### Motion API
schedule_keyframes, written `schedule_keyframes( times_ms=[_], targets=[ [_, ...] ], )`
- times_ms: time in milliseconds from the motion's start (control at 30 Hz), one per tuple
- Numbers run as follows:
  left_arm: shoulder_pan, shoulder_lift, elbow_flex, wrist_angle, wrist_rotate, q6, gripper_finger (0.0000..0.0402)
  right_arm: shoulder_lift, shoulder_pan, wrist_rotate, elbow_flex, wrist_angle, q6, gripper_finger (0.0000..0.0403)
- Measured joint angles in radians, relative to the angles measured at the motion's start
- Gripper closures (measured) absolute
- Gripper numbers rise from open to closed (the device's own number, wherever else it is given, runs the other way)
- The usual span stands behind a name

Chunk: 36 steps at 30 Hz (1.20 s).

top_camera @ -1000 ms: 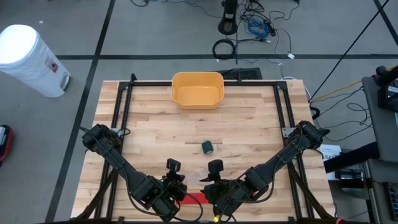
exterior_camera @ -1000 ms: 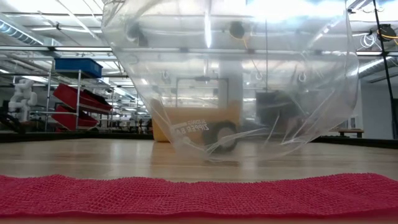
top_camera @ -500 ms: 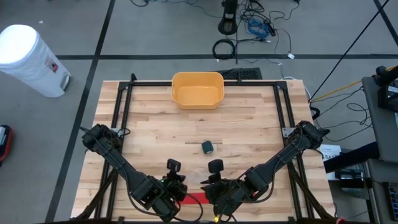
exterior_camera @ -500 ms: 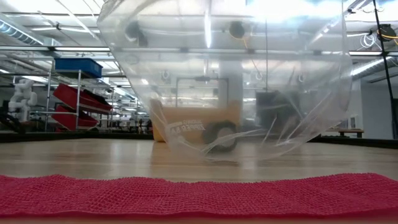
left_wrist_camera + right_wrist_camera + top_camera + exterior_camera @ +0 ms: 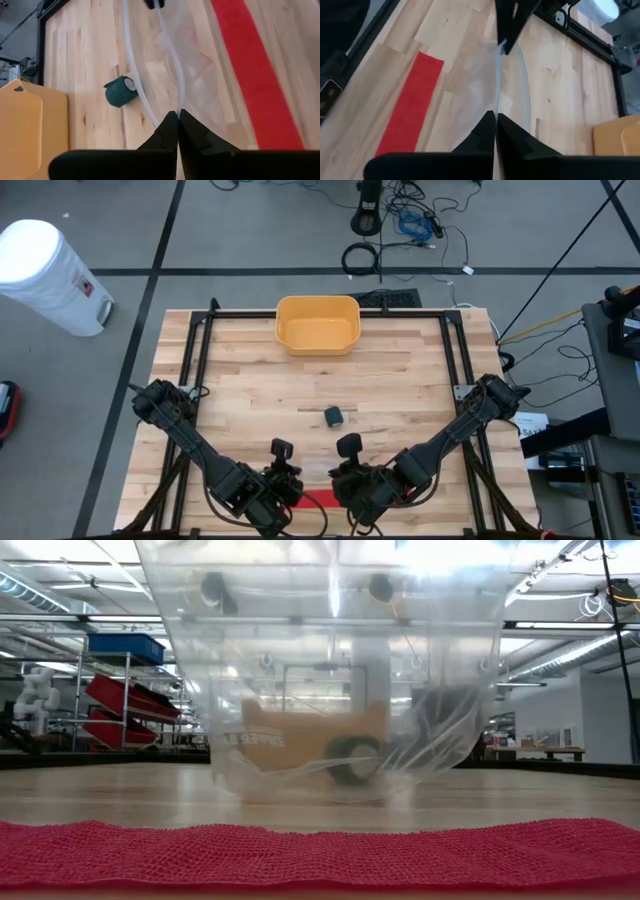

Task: Roll bandage
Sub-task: Open the transparent zip bag

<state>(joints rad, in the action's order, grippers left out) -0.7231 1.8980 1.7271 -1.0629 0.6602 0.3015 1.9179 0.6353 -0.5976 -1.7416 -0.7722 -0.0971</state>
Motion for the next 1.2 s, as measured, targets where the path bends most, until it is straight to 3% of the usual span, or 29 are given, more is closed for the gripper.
schedule_keyframes(
  times_ms=[167,333,600,733,900,1200],
  targets=[
    [-0.009,-0.001,0.0,0.027,0.019,0.004,0.0395,0.0,-0.001,-0.013,0.0,-0.024,0.009,0.0402],
    [-0.038,-0.037,0.003,0.076,0.043,-0.002,0.0355,0.0,0.002,-0.013,0.0,-0.034,0.011,0.0403],
    [-0.06,-0.067,0.011,0.163,0.21,-0.08,0.0312,0.0,0.008,-0.007,0.0,-0.034,0.034,0.0403],
    [-0.023,-0.063,0.007,0.254,0.202,-0.097,0.0311,0.0,0.008,-0.005,0.0,-0.034,0.034,0.0403],
    [0.039,-0.032,-0.027,0.324,0.064,-0.096,0.0311,0.0,0.013,-0.001,0.0,-0.033,0.031,0.0403],
    [0.068,-0.019,-0.046,0.311,0.06,-0.045,0.0311,0.0,0.022,0.002,0.0,-0.034,0.047,0.0403]
  ],
)
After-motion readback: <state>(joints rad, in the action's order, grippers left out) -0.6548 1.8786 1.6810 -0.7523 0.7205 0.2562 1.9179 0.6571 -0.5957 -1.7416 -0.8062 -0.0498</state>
